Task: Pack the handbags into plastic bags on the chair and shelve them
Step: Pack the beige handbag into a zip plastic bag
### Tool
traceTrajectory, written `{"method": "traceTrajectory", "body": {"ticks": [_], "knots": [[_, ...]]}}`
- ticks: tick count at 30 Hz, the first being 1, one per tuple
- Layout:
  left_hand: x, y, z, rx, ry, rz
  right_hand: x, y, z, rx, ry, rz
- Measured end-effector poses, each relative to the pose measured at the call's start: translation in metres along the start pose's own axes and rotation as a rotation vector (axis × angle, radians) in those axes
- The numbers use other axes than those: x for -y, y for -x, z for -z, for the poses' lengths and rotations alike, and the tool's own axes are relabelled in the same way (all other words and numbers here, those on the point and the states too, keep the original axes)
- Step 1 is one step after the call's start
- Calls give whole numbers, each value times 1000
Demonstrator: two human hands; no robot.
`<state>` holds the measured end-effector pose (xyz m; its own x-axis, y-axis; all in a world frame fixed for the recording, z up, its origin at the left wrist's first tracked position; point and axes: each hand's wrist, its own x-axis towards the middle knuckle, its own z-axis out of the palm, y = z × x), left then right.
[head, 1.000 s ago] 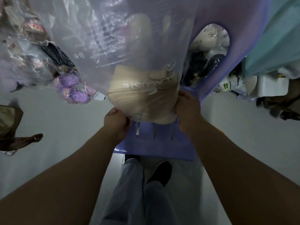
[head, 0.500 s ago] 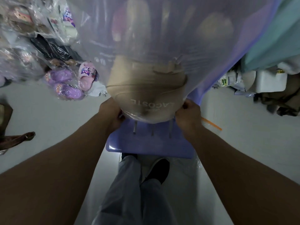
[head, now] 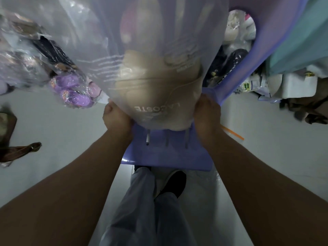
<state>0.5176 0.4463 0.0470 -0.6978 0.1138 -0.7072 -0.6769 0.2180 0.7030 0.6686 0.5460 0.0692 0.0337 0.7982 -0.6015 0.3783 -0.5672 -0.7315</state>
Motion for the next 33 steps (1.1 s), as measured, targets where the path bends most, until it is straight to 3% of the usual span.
{"method": "traceTrajectory", "body": {"ticks": [2, 5, 7, 10, 14, 16, 19, 22, 24, 27, 33], "knots": [[-8, -1, -3, 123, -19, 123, -2, -4, -3, 16, -39, -23], [-7, 3, -10, 302, -167, 100, -5, -7, -8, 109, -157, -70], [-2, 8, -10, 406, -310, 37, -14, -12, -4, 186, 23, -78], [2, 7, -14, 446, -376, 62, -13, -17, 10, 102, 140, 48], [-4, 4, -16, 500, -347, 67, 3, -17, 6, 43, -173, 81], [-13, -2, -18, 477, -218, 104, -2, -12, 0, 100, -7, 68], [-28, -16, -22, 208, -83, 21, -27, -6, 3, 120, 119, 80], [-32, -14, -30, 292, -53, -41, -25, -9, 7, -39, 54, 162], [-16, -7, -34, 377, -160, -26, -10, -10, 6, -110, -92, 211], [9, -10, -29, 300, -366, -73, -4, -9, 2, 11, -198, 217], [17, -17, -30, 242, -506, -45, -26, -11, 4, 164, -45, 164]]}}
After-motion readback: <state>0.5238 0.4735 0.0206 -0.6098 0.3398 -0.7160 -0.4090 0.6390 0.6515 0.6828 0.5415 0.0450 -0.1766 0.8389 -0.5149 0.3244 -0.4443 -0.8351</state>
